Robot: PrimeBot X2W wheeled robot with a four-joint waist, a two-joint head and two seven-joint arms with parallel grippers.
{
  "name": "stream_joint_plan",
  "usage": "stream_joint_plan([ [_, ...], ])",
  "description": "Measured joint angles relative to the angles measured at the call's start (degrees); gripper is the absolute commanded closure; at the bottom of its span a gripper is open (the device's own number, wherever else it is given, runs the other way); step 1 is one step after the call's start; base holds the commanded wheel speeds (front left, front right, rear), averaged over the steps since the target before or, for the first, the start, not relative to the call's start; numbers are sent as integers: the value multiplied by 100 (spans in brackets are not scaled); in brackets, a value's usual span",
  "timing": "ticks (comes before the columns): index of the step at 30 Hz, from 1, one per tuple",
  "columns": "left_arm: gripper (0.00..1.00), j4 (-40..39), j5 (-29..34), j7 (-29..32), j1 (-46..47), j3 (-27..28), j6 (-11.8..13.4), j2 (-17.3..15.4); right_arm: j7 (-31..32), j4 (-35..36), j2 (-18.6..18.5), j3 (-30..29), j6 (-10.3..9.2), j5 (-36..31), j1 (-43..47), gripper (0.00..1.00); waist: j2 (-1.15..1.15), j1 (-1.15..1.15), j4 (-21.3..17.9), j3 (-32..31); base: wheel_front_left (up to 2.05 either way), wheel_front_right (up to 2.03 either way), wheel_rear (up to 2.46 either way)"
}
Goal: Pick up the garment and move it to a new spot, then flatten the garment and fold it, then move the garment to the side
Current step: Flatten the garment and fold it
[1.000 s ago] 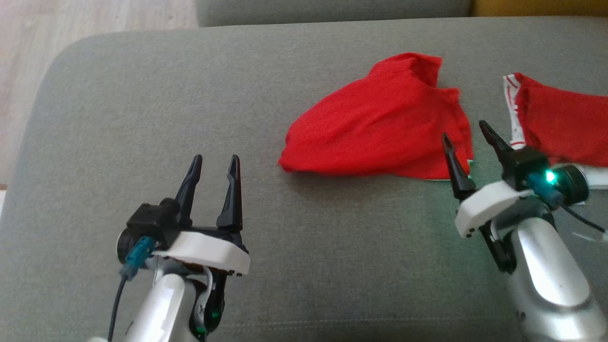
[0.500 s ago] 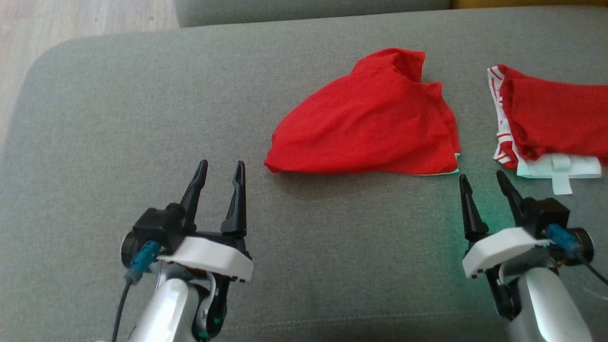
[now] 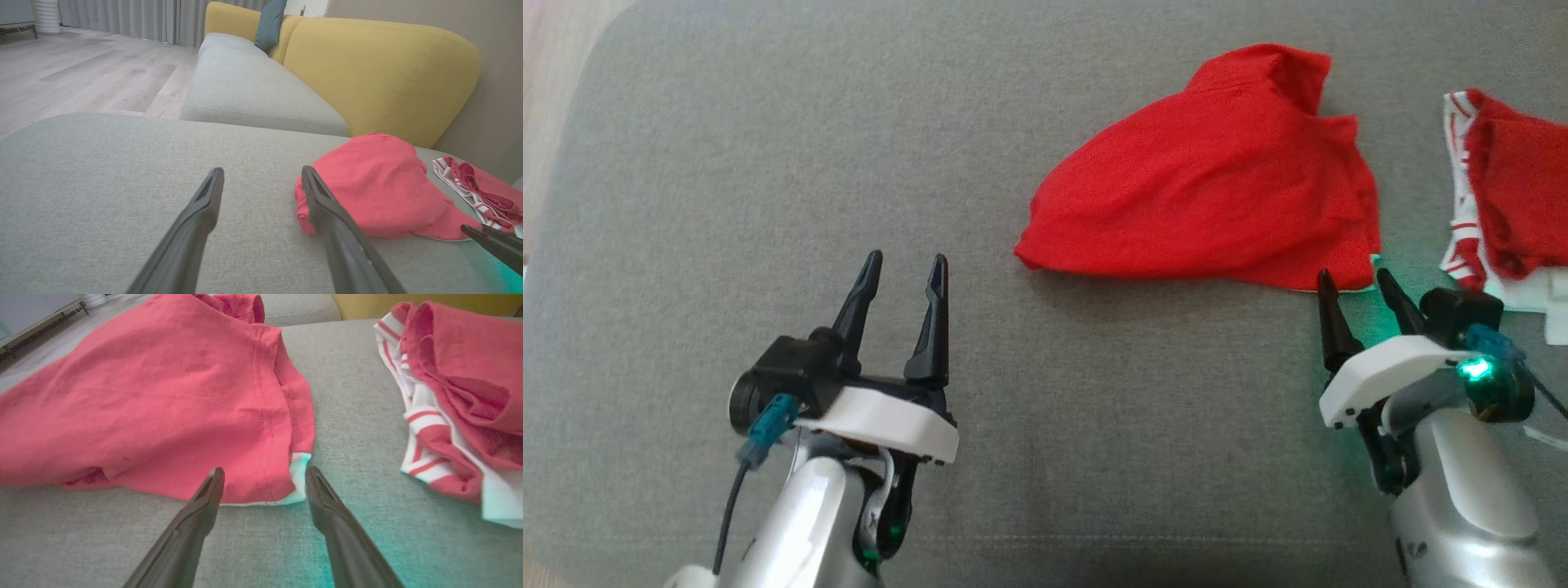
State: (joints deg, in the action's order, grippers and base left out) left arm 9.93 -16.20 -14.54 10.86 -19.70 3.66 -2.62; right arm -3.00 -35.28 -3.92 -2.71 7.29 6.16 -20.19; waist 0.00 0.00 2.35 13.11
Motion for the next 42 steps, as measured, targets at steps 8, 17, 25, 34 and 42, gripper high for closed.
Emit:
stream_joint_plan([
  [8,0,12,34,0,115,14,-15,1,-55,-511,-114,34,0,-24,-438,11,0,0,163,255,0,0,0],
  [17,0,83,64,0,126,26,-19,1,-513,-158,-149,608,0,-4,-541,100,0,0,86,50,0,0,0],
  [25,0,78,-45,-1,54,10,-3,1,-33,1328,-338,1374,0,333,-1400,100,0,0,-74,-398,0,0,0],
  [34,0,34,-325,0,-150,-137,146,0,958,1397,-344,2334,0,824,-3148,100,0,0,132,-736,0,0,0],
  [42,0,-7,-363,0,-289,-152,244,-1,280,289,-49,2091,0,1134,-4535,100,0,0,439,-887,0,0,0],
])
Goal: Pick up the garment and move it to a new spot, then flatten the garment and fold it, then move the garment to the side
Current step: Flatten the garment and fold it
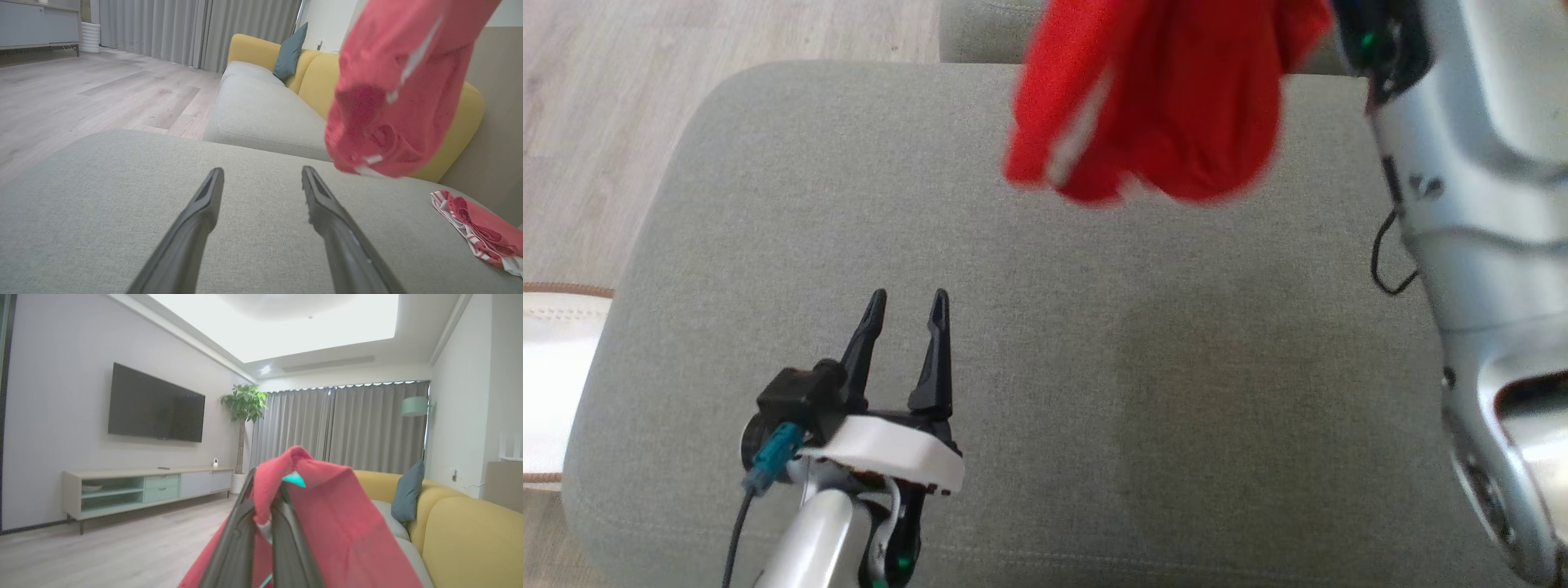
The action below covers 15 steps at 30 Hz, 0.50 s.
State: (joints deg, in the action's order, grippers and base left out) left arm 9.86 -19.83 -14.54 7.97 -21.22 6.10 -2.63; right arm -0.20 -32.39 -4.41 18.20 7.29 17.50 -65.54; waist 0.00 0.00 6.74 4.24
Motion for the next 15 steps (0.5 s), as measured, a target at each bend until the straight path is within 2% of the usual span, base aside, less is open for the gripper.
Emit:
stream_joint_plan([
  [6,0,-53,1,0,-95,153,12,-3,-463,-442,4,-212,0,208,-154,100,0,0,-34,-4,0,0,0],
  [11,0,-119,2,-1,-85,168,45,-4,-661,-769,-19,-655,0,450,1182,100,0,0,-191,137,0,0,0],
  [15,0,-122,12,0,-75,177,43,-4,-694,-786,-275,-949,0,572,2608,100,0,0,-342,247,0,0,0],
])
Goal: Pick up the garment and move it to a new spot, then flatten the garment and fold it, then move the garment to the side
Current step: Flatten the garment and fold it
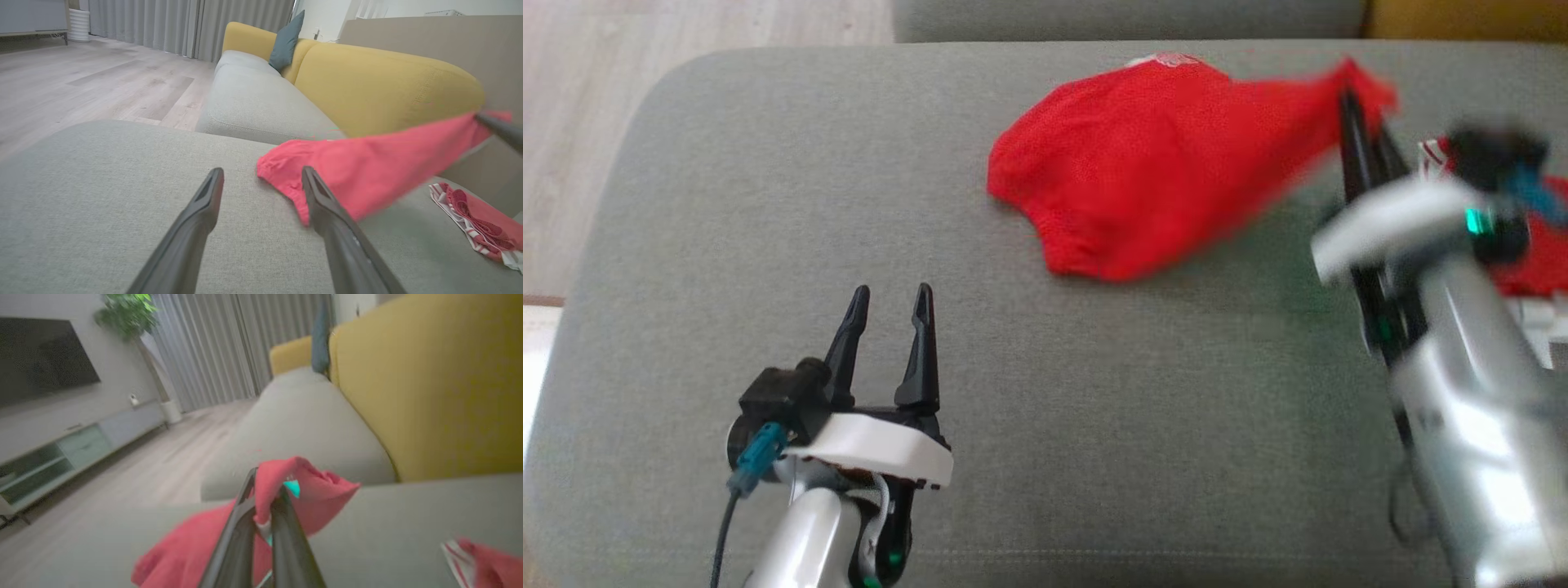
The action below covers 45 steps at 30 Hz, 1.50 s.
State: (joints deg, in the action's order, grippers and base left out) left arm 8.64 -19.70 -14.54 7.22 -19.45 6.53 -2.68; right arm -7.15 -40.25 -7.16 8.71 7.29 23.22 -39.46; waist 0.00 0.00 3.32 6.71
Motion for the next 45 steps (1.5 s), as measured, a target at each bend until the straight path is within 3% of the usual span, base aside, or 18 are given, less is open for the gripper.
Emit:
stream_joint_plan([
  [9,0,9,98,0,29,82,-103,0,226,442,-188,-746,0,-83,1816,100,0,0,-377,132,0,0,0],
  [18,0,60,158,0,137,67,-197,0,294,714,-53,-1429,0,-814,2140,100,0,0,-537,230,0,0,0],
  [19,0,66,159,0,137,62,-202,0,294,736,-24,-1469,0,-882,2140,89,0,0,-541,233,0,0,0],
  [20,0,66,179,0,136,62,-202,0,287,768,-3,-1505,0,-967,2140,0,0,0,-546,236,0,0,0],
  [31,0,88,199,0,136,13,-207,0,-207,1604,134,-1585,0,-1841,2345,0,0,0,-563,147,0,0,0],
  [41,0,88,198,0,133,-15,-207,0,-502,2299,222,-1016,0,-1848,2909,0,0,0,-453,78,0,0,0],
  [45,0,86,198,0,133,-15,-207,0,-486,2517,-11,-138,0,-1660,2930,0,0,0,-329,98,0,0,0],
])
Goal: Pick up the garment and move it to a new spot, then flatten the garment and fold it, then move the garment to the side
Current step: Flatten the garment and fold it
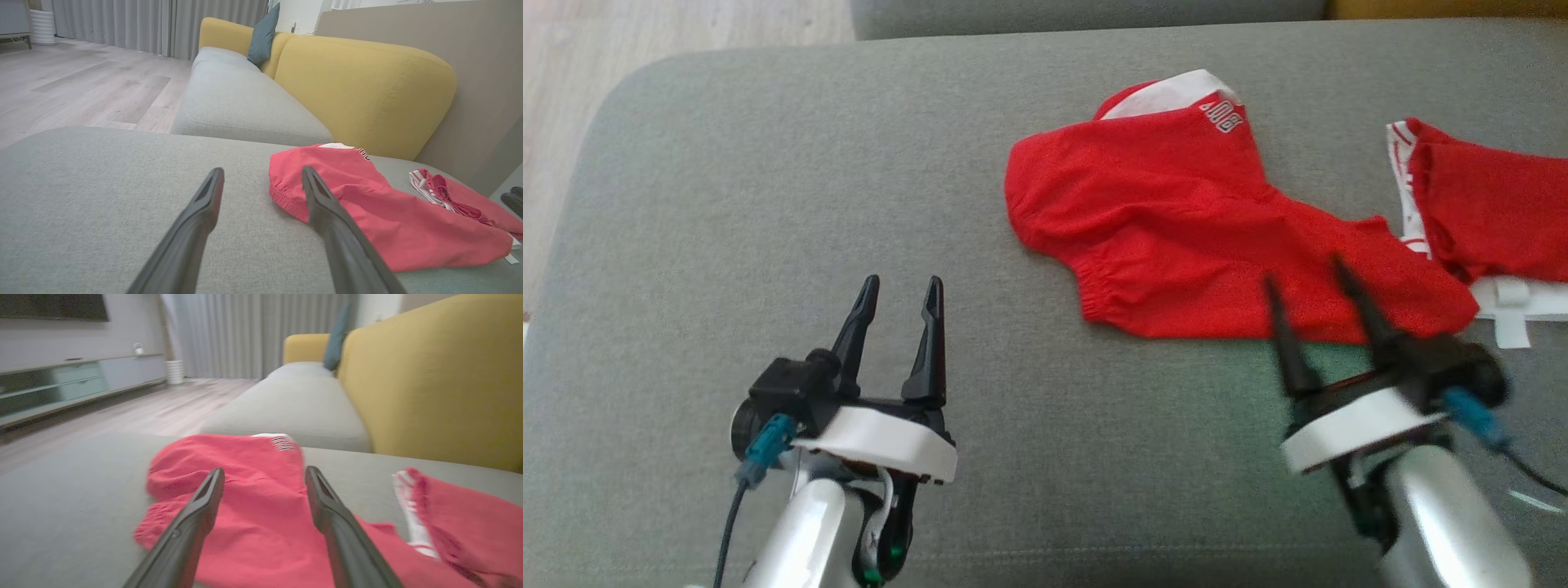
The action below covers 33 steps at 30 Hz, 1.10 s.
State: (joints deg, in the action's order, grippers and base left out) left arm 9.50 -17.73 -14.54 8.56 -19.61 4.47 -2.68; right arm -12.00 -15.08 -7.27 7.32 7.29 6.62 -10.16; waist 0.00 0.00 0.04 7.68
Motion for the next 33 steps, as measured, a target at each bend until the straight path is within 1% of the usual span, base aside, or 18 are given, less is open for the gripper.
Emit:
stream_joint_plan([
  [3,0,-1,-3,0,1,-12,0,0,208,45,-271,886,0,243,-44,0,0,0,110,37,0,0,0],
  [6,0,0,-10,0,2,-41,1,0,423,-9,-619,1633,0,506,-197,0,0,0,239,91,0,0,0],
  [9,0,-1,-27,0,5,-79,3,0,555,-171,-891,2249,0,709,-482,0,0,0,380,157,0,0,0],
  [12,0,0,-59,0,35,-137,5,0,666,-414,-1045,2715,0,873,-805,0,0,0,525,237,0,0,0],
  [14,0,-1,-60,0,75,-174,5,0,704,-602,-1122,2925,0,915,-995,0,0,0,619,296,0,0,0],
  [20,0,-13,-107,-1,190,-202,8,1,748,-1257,-1227,3277,0,1120,-1417,0,0,-1,880,491,0,0,0],
  [26,0,-24,-109,0,280,-237,14,2,722,-1774,-1305,3430,0,1245,-1778,0,0,-1,1061,705,0,0,0],
  [29,0,-25,-111,0,319,-256,15,2,721,-1925,-1305,3521,0,1338,-1907,0,0,-1,1127,790,0,0,0],
  [30,0,-26,-120,0,346,-264,16,2,717,-1939,-1303,3546,0,1440,-1931,53,0,-1,1143,808,0,0,0],
  [31,0,-31,-142,-1,365,-269,21,2,701,-1950,-1302,3578,0,1540,-1962,100,0,-1,1154,822,0,0,0],
  [33,0,-31,-158,0,374,-280,57,2,694,-1961,-1303,3680,0,1737,-2026,100,0,-1,1154,831,0,0,0],
])
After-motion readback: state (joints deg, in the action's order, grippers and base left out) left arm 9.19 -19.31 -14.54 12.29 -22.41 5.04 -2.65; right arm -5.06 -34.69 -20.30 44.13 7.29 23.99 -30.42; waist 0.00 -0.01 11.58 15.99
